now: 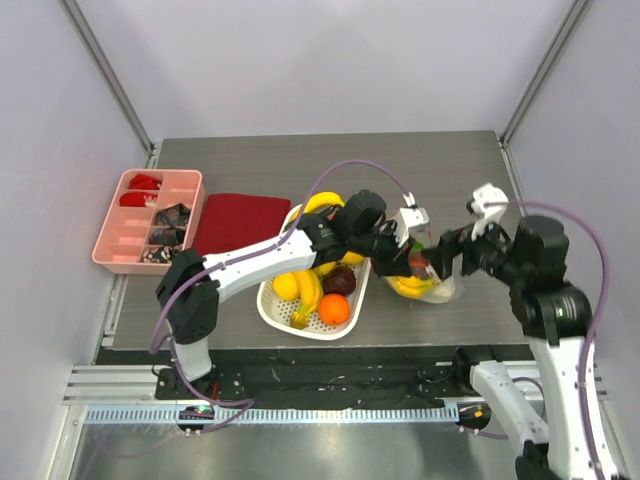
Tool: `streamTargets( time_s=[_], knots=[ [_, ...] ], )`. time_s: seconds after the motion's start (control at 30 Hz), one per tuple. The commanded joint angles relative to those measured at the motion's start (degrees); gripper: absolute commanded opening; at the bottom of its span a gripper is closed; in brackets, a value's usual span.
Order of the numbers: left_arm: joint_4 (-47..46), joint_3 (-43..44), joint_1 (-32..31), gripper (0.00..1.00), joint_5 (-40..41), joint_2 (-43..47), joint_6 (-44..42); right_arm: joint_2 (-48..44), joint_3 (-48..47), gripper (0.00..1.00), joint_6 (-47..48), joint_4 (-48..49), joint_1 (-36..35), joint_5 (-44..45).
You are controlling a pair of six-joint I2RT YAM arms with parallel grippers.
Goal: Place the food in the zip-top bag and seal the zipper
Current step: Adjust the zipper food storage bag at the center of the board.
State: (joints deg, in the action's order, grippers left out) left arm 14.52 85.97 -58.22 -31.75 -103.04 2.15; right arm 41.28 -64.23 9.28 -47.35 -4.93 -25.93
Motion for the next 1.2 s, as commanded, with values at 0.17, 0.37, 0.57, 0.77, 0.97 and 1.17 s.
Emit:
streamTargets(
  time_s=[0.17, 0.37, 0.57, 0.77, 0.97, 1.17],
  knots=[
    [-9.16, 5.26, 7.15, 0.00, -6.49, -4.62, 12.53, -20.36, 11.31, 0.81, 11.29, -0.90, -2.01, -5.27],
    [-9.95, 6.13, 7.15, 0.00, -8.24, -4.27, 13.22, -18.08, 14.91, 0.77, 17.51, 1.56, -2.01, -2.12],
    [-11.98, 6.31, 6.54, 0.00, -10.52, -3.39, 13.67, -17.63, 19.66, 0.75, 20.34, 8.23, -1.93, -3.43],
    [-11.27, 5.52, 6.36, 0.00, -12.90, -1.29, 12.88, -23.69, 25.02, 0.70, 21.31, 16.76, -2.01, 1.59],
    [-10.92, 4.38, 7.15, 0.00, -13.43, 0.13, 14.63, -19.95, 24.42, 0.72, 16.40, 18.52, -2.01, 1.85],
    [-13.03, 4.46, 9.43, 0.00, -13.08, -1.01, 19.20, -11.14, 20.02, 0.76, 13.92, 20.37, -1.93, -3.76]
  ],
)
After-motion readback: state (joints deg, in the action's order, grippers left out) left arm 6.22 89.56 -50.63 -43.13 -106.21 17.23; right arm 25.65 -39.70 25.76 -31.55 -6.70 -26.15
